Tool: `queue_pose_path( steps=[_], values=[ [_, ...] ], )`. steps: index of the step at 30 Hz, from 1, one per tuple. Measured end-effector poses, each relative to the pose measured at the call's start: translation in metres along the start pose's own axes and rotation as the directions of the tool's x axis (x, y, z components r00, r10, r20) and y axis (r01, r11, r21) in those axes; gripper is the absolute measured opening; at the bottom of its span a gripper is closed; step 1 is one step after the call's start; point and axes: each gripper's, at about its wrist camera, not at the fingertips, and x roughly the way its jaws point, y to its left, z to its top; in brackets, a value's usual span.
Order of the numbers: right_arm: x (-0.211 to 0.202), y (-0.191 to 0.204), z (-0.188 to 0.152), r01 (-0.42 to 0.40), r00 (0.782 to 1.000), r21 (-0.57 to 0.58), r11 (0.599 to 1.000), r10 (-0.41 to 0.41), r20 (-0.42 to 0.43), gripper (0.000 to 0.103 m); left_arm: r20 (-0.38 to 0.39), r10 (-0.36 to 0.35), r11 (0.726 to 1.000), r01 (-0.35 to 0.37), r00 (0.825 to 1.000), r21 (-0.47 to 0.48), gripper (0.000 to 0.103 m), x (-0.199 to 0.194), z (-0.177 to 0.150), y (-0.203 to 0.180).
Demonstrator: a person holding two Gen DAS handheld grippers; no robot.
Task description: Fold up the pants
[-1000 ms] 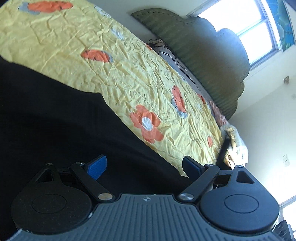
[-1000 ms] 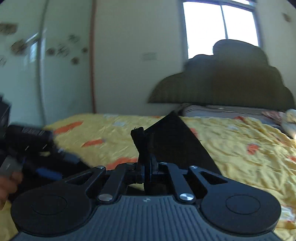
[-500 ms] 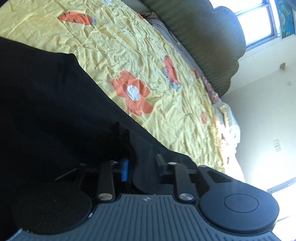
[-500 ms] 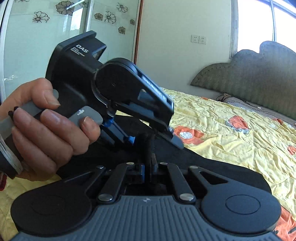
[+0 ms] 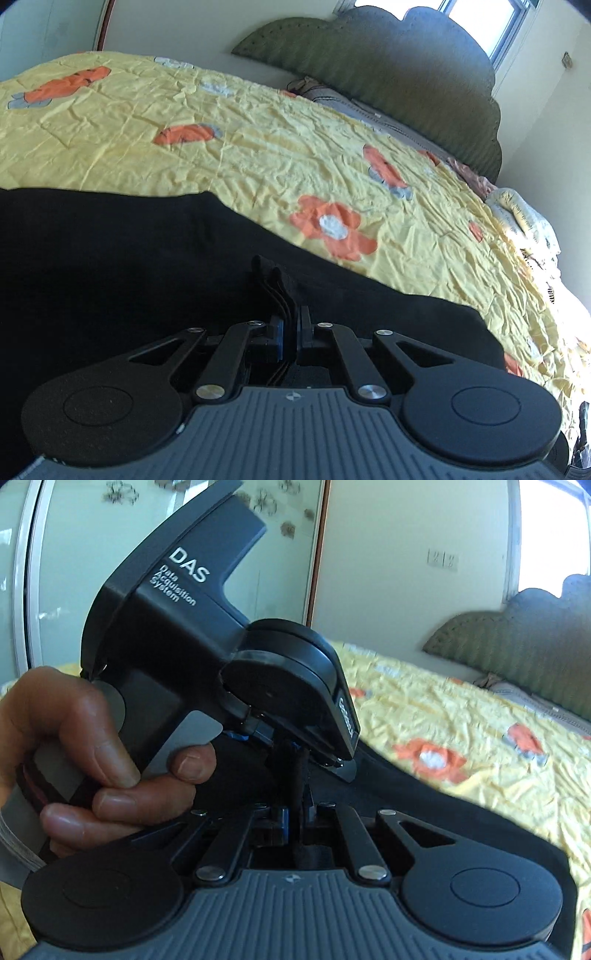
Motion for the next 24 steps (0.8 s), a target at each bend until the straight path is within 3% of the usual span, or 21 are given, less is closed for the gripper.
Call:
queue_pose_path(
  steps=[5, 8, 10, 13, 15, 17, 20, 21, 22, 23, 24],
  values=[
    [0.002, 0.0, 0.0, -0.002, 1.0, -0.005, 1.0, 0.002, -0.017, 0.006, 0.028, 0.008, 0.999, -0.01, 1.0, 0.05, 0.004, -0.003, 0.0, -0.004],
    [0.006, 0.001, -0.001, -0.003, 0.999, -0.011, 1.0, 0.002, -0.048, 0.012, 0.034, 0.023, 0.994, -0.026, 0.999, 0.108, 0.004, -0.001, -0.004, -0.01],
    [0.003, -0.002, 0.0, -0.032, 0.997, -0.003, 0.999, 0.032, -0.076, 0.02, 0.031, 0.045, 0.989, -0.048, 0.999, 0.137, 0.027, -0.001, -0.006, -0.011],
    [-0.026, -0.023, -0.002, -0.096, 0.993, 0.062, 0.993, 0.101, -0.067, 0.021, 0.051, 0.087, 0.985, -0.093, 0.995, 0.142, 0.041, -0.011, -0.001, -0.007],
    [-0.05, -0.051, -0.005, -0.075, 0.996, 0.15, 0.986, 0.08, -0.03, 0.021, 0.101, 0.15, 0.976, -0.164, 0.983, 0.14, 0.043, -0.021, 0.004, -0.006],
    [-0.07, -0.084, -0.014, 0.009, 1.0, 0.258, 0.966, -0.006, -0.01, 0.021, 0.149, 0.201, 0.962, -0.224, 0.968, 0.156, 0.043, -0.028, 0.013, -0.011],
    [-0.092, -0.135, -0.038, 0.149, 0.989, 0.451, 0.88, -0.14, -0.053, 0.024, 0.174, 0.192, 0.948, -0.228, 0.966, 0.222, 0.051, -0.03, 0.026, -0.031],
    [-0.099, -0.153, -0.05, 0.156, 0.987, 0.534, 0.831, -0.15, -0.056, 0.028, 0.169, 0.156, 0.949, -0.196, 0.973, 0.248, 0.062, -0.029, 0.029, -0.038],
    [-0.101, -0.171, -0.063, 0.155, 0.986, 0.62, 0.769, -0.156, -0.053, 0.041, 0.141, 0.111, 0.946, -0.148, 0.984, 0.288, 0.072, -0.024, 0.033, -0.049],
    [-0.107, -0.184, -0.075, 0.133, 0.989, 0.693, 0.709, -0.145, -0.042, 0.052, 0.103, 0.063, 0.94, -0.093, 0.993, 0.329, 0.073, -0.017, 0.037, -0.061],
    [-0.11, -0.197, -0.089, 0.081, 0.994, 0.753, 0.654, -0.107, -0.014, 0.053, 0.059, 0.008, 0.928, -0.029, 0.998, 0.372, 0.073, -0.01, 0.04, -0.074]
  ],
)
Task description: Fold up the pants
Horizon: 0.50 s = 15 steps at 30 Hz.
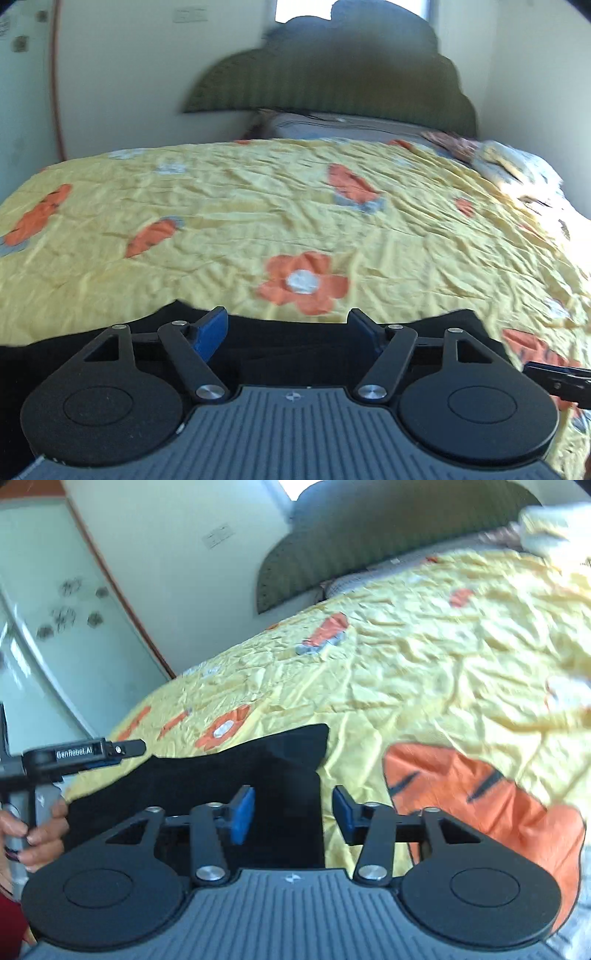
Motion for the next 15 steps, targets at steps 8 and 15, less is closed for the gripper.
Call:
queue_pose_path(
  steps=[8, 15],
  values=[
    [0.008, -0.016, -0.017, -0.166, 0.98, 0.13, 0.977, 0.179, -0.092, 0.022, -0.155, -0.271, 0.895, 0.308, 0.95, 0.322, 0.079, 0.079, 0.043, -0.095],
    [-0.016, 0.025, -0.025, -0.059, 0.997, -0.169, 0.984, 0.048, -0.067, 0.014, -0.389, -0.366, 0.807, 0.496, 0.845, 0.32, 0.078, 0.137, 0.046, -0.125]
  ],
)
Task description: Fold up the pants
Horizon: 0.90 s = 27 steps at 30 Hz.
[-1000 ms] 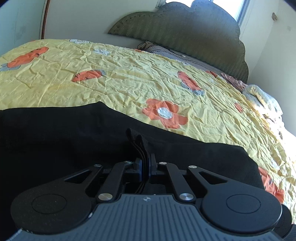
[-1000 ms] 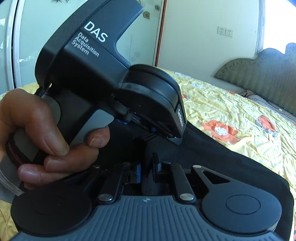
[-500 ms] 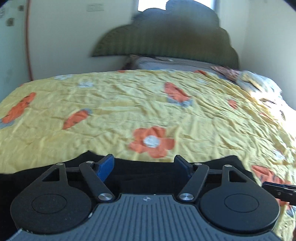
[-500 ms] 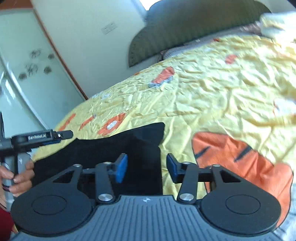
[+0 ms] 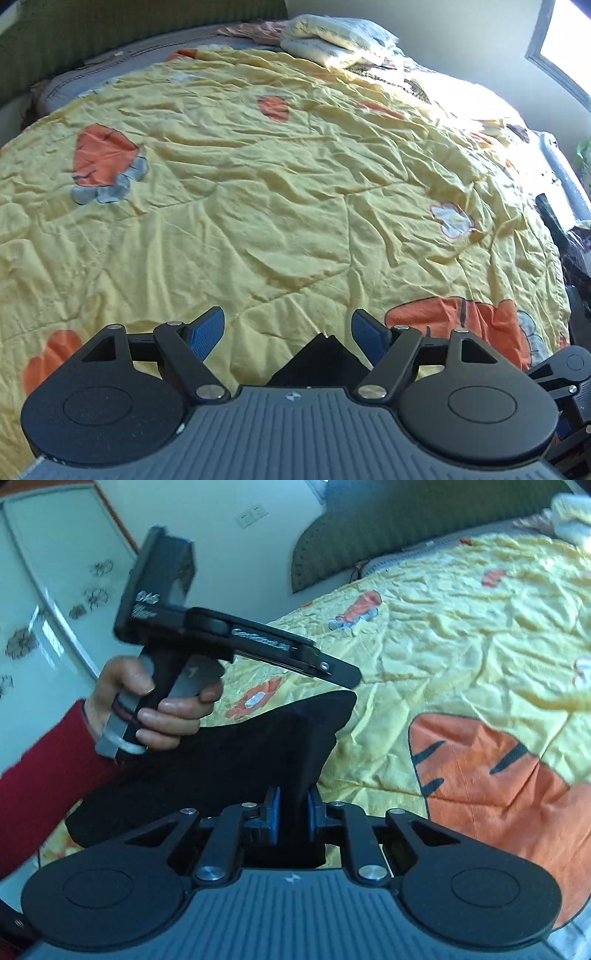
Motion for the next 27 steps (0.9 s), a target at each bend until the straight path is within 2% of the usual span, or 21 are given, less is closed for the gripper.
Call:
queue_pose_path(
  steps=[3, 4, 5, 6, 7, 10, 12, 14, 16, 18, 20, 21, 23, 24, 26, 27],
  values=[
    [0.001, 0.011, 0.001, 0.031, 0.999, -0.083, 0.996, -0.032, -0.005, 0.014, -0.071, -0.046, 0.997, 0.05, 0.996, 0.061, 0.076, 0.009, -0.004, -0.007],
    [0.001, 0.011, 0.001, 0.034, 0.999, -0.084, 0.996, -0.035, -0.007, 0.014, -0.089, -0.048, 0.995, 0.055, 0.995, 0.085, 0.071, 0.011, -0.006, -0.01],
    [0.002, 0.009, 0.0, 0.036, 0.999, -0.076, 0.996, -0.037, -0.012, 0.014, -0.099, -0.043, 0.994, 0.053, 0.994, 0.099, 0.062, 0.011, -0.007, -0.012],
    [0.005, 0.006, 0.0, 0.037, 0.999, -0.064, 0.997, -0.038, -0.017, 0.014, -0.115, -0.043, 0.993, 0.055, 0.992, 0.102, 0.043, 0.012, -0.009, -0.013],
    [0.007, 0.003, -0.001, 0.038, 0.999, -0.055, 0.998, -0.039, -0.021, 0.014, -0.129, -0.047, 0.994, 0.059, 0.991, 0.092, 0.037, 0.013, -0.01, -0.014],
    [0.01, 0.0, -0.003, 0.048, 0.999, -0.037, 0.998, -0.049, -0.024, 0.014, -0.089, -0.004, 0.991, 0.016, 0.996, 0.13, 0.024, 0.007, -0.015, -0.022],
    [0.008, -0.001, -0.002, 0.052, 0.999, -0.018, 0.998, -0.052, -0.012, 0.014, -0.046, 0.041, 0.99, -0.034, 0.998, 0.14, 0.02, 0.002, -0.017, -0.029],
    [0.001, -0.001, 0.001, 0.042, 0.999, 0.002, 0.999, -0.042, 0.021, 0.012, 0.017, 0.08, 0.989, -0.082, 0.997, 0.127, 0.019, -0.006, -0.017, -0.032],
    [-0.006, -0.001, 0.006, 0.041, 0.998, 0.019, 0.999, -0.042, 0.046, 0.012, 0.083, 0.09, 0.994, -0.095, 0.992, 0.058, 0.019, -0.015, -0.015, -0.025],
    [-0.004, -0.006, 0.007, 0.058, 0.998, 0.032, 0.998, -0.059, 0.02, 0.012, 0.084, 0.092, 0.996, -0.091, 0.992, -0.017, 0.019, -0.008, -0.016, -0.019],
    [0.006, -0.016, 0.002, 0.071, 0.996, 0.065, 0.995, -0.067, -0.058, 0.012, 0.061, 0.103, 0.995, -0.103, 0.993, -0.016, 0.019, 0.012, -0.022, -0.023],
    [0.007, -0.019, -0.001, 0.083, 0.995, 0.075, 0.994, -0.077, -0.068, 0.013, 0.071, 0.118, 0.993, -0.118, 0.99, -0.007, 0.019, 0.017, -0.024, -0.025],
    [-0.001, -0.019, 0.001, 0.1, 0.995, 0.108, 0.989, -0.097, -0.032, 0.014, 0.111, 0.136, 0.991, -0.136, 0.984, -0.01, 0.027, 0.014, -0.024, -0.026],
    [-0.009, -0.015, 0.005, 0.136, 0.991, 0.093, 0.986, -0.137, 0.006, 0.014, 0.136, 0.134, 0.991, -0.131, 0.982, -0.034, 0.038, 0.007, -0.022, -0.023],
    [-0.018, -0.003, 0.015, 0.207, 0.975, 0.027, 0.978, -0.208, 0.081, 0.014, 0.203, 0.154, 0.985, -0.133, 0.967, -0.112, 0.044, -0.012, -0.016, -0.012],
    [-0.02, 0.002, 0.02, 0.202, 0.974, 0.004, 0.979, -0.201, 0.107, 0.014, 0.234, 0.167, 0.979, -0.134, 0.958, -0.151, 0.049, -0.022, -0.014, -0.005]
  ],
)
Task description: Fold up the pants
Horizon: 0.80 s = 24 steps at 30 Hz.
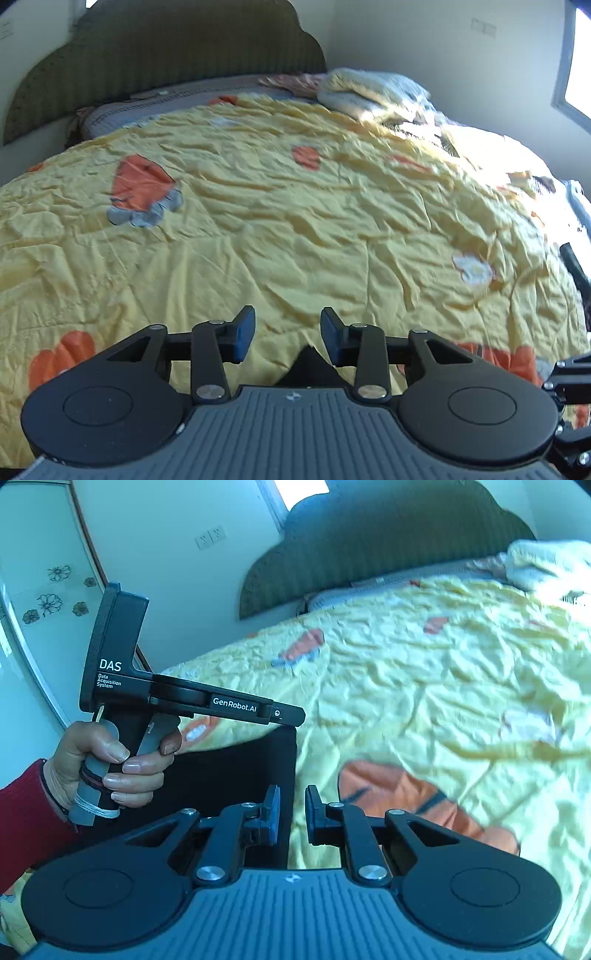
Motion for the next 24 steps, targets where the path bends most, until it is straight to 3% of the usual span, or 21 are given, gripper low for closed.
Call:
queue_pose_path(
  steps=[3, 5, 8, 10, 12, 15, 17, 18, 19, 20, 22, 24],
  values=[
    [0.016, 0.009, 0.012, -0.111, 0.994, 0.004, 0.994, 0.111, 0.002, 0.014, 0.048, 0.073, 0.991, -0.067, 0.996, -0.114, 0.067, -0.023, 0.009, 0.021],
    [0.043, 0.016, 0.016, -0.153, 0.987, -0.013, 0.988, 0.153, -0.046, 0.014, 0.05, 0.127, 0.983, -0.119, 0.991, -0.143, 0.067, -0.039, 0.005, 0.031],
    [0.084, 0.019, 0.023, -0.119, 0.987, -0.068, 0.991, 0.111, -0.113, 0.013, 0.016, 0.196, 0.968, -0.191, 0.98, -0.16, 0.067, -0.062, -0.017, 0.046],
    [0.107, 0.008, 0.027, -0.042, 0.987, -0.056, 0.998, 0.033, -0.157, 0.013, -0.02, 0.233, 0.958, -0.233, 0.972, -0.17, 0.067, -0.079, -0.038, 0.059],
    [0.105, 0.003, 0.032, -0.048, 0.989, -0.027, 0.998, 0.044, -0.143, 0.014, -0.038, 0.275, 0.938, -0.277, 0.961, -0.207, 0.066, -0.099, -0.059, 0.072],
    [0.091, 0.016, 0.029, -0.065, 0.993, -0.08, 0.995, 0.056, -0.107, 0.014, -0.008, 0.279, 0.917, -0.269, 0.96, -0.293, 0.067, -0.125, -0.083, 0.09],
    [0.095, 0.023, 0.022, -0.074, 0.989, -0.104, 0.992, 0.059, -0.138, 0.013, -0.043, 0.252, 0.913, -0.253, 0.967, -0.319, 0.068, -0.123, -0.094, 0.095],
    [0.102, 0.025, 0.017, -0.057, 0.986, -0.123, 0.991, 0.036, -0.163, 0.013, -0.084, 0.266, 0.909, -0.279, 0.96, -0.31, 0.068, -0.114, -0.098, 0.097],
    [0.105, 0.025, 0.014, -0.042, 0.987, -0.13, 0.991, 0.021, -0.156, 0.013, -0.137, 0.306, 0.897, -0.334, 0.942, -0.291, 0.069, -0.103, -0.102, 0.097],
    [0.104, 0.024, 0.015, -0.027, 0.989, -0.111, 0.993, 0.011, -0.148, 0.013, -0.146, 0.331, 0.893, -0.36, 0.932, -0.271, 0.071, -0.099, -0.105, 0.097],
    [0.09, 0.034, 0.02, 0.017, 0.993, -0.132, 0.991, -0.032, -0.11, 0.014, -0.11, 0.372, 0.883, -0.388, 0.922, -0.266, 0.066, -0.11, -0.105, 0.092],
    [0.07, 0.053, 0.02, -0.01, 0.998, -0.208, 0.978, -0.004, -0.068, 0.014, -0.045, 0.404, 0.879, -0.402, 0.913, -0.257, 0.068, -0.129, -0.104, 0.085]
  ],
)
